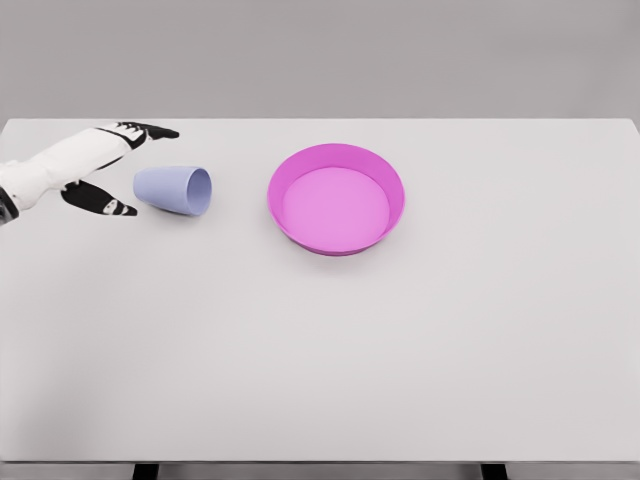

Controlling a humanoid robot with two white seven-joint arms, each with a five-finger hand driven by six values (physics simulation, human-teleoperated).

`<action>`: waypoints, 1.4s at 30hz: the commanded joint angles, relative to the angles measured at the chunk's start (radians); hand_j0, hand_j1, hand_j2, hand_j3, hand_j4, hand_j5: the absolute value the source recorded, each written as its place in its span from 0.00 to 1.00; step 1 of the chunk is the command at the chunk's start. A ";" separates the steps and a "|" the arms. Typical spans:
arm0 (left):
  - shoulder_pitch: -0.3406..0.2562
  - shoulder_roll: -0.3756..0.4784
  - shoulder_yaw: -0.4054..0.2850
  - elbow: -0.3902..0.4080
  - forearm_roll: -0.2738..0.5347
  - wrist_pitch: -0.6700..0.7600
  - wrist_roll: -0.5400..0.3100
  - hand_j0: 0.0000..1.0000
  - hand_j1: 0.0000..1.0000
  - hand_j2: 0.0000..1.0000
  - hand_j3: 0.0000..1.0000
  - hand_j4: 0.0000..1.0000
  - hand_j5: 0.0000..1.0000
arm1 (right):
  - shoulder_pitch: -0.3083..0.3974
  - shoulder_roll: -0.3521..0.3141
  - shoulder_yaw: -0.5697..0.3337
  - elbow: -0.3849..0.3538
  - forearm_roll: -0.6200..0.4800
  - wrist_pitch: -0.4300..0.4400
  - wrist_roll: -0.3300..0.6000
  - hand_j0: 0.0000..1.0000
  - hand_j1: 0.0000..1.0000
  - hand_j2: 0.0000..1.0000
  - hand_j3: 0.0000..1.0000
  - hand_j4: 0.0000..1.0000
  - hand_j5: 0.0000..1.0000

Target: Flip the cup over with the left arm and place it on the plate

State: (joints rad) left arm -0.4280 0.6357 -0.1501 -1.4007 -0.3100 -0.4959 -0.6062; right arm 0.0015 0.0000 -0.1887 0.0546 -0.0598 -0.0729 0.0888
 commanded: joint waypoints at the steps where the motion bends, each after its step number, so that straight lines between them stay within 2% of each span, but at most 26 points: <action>1: 0.000 -0.019 0.007 0.003 0.017 0.007 -0.005 1.00 1.00 1.00 1.00 1.00 1.00 | 0.000 0.000 0.000 -0.001 0.000 -0.001 0.000 1.00 1.00 1.00 1.00 1.00 1.00; 4: -0.002 -0.060 0.006 0.008 0.002 0.085 -0.005 1.00 1.00 1.00 1.00 1.00 1.00 | 0.000 0.000 0.000 0.001 0.000 -0.001 0.000 1.00 1.00 1.00 1.00 1.00 1.00; 7: -0.002 -0.073 0.001 0.040 0.000 0.102 -0.005 1.00 1.00 1.00 1.00 1.00 1.00 | 0.000 0.000 0.000 0.001 0.000 0.001 0.000 1.00 1.00 1.00 1.00 1.00 1.00; 8: -0.005 -0.090 0.006 0.094 0.000 0.100 -0.005 1.00 1.00 1.00 1.00 1.00 1.00 | 0.000 0.000 0.000 0.001 0.000 0.001 0.000 1.00 1.00 1.00 1.00 1.00 1.00; 9: -0.012 -0.094 0.004 0.101 0.000 0.102 -0.005 1.00 1.00 1.00 1.00 1.00 1.00 | 0.000 0.000 0.000 0.001 0.000 0.001 0.000 1.00 1.00 1.00 1.00 1.00 1.00; 12: -0.054 -0.123 0.001 0.218 -0.001 0.102 -0.005 1.00 1.00 1.00 1.00 1.00 1.00 | 0.000 0.000 0.000 0.001 0.000 0.001 0.000 1.00 1.00 1.00 1.00 1.00 1.00; 16: -0.066 -0.160 -0.003 0.221 -0.067 0.102 -0.005 1.00 1.00 1.00 1.00 1.00 1.00 | 0.000 0.000 0.000 0.001 0.000 -0.001 0.000 1.00 1.00 1.00 1.00 1.00 1.00; 23: -0.067 -0.160 -0.013 0.223 -0.077 0.100 -0.005 1.00 1.00 1.00 1.00 1.00 1.00 | 0.000 0.000 0.000 0.001 0.000 -0.001 0.000 1.00 1.00 1.00 1.00 1.00 1.00; 26: -0.071 -0.182 -0.013 0.229 -0.107 0.103 -0.005 1.00 1.00 1.00 1.00 1.00 1.00 | 0.000 0.000 0.000 0.001 0.000 -0.001 0.000 1.00 1.00 1.00 1.00 1.00 1.00; 30: -0.095 -0.189 -0.013 0.279 -0.109 0.103 -0.005 1.00 1.00 1.00 1.00 1.00 1.00 | 0.000 0.000 0.000 0.001 0.000 0.001 0.000 1.00 1.00 1.00 1.00 1.00 1.00; 34: -0.095 -0.200 -0.013 0.281 -0.138 0.109 -0.005 1.00 1.00 1.00 1.00 1.00 1.00 | 0.000 0.000 0.000 -0.001 0.000 -0.001 0.000 1.00 1.00 1.00 1.00 1.00 1.00; 42: -0.095 -0.209 -0.016 0.287 -0.146 0.112 -0.005 1.00 1.00 1.00 1.00 1.00 1.00 | 0.000 0.000 0.000 0.001 0.000 0.001 0.000 1.00 1.00 1.00 1.00 1.00 1.00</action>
State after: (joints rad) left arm -0.5231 0.4299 -0.1654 -1.1144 -0.4594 -0.3849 -0.6113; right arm 0.0015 0.0000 -0.1887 0.0545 -0.0598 -0.0726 0.0889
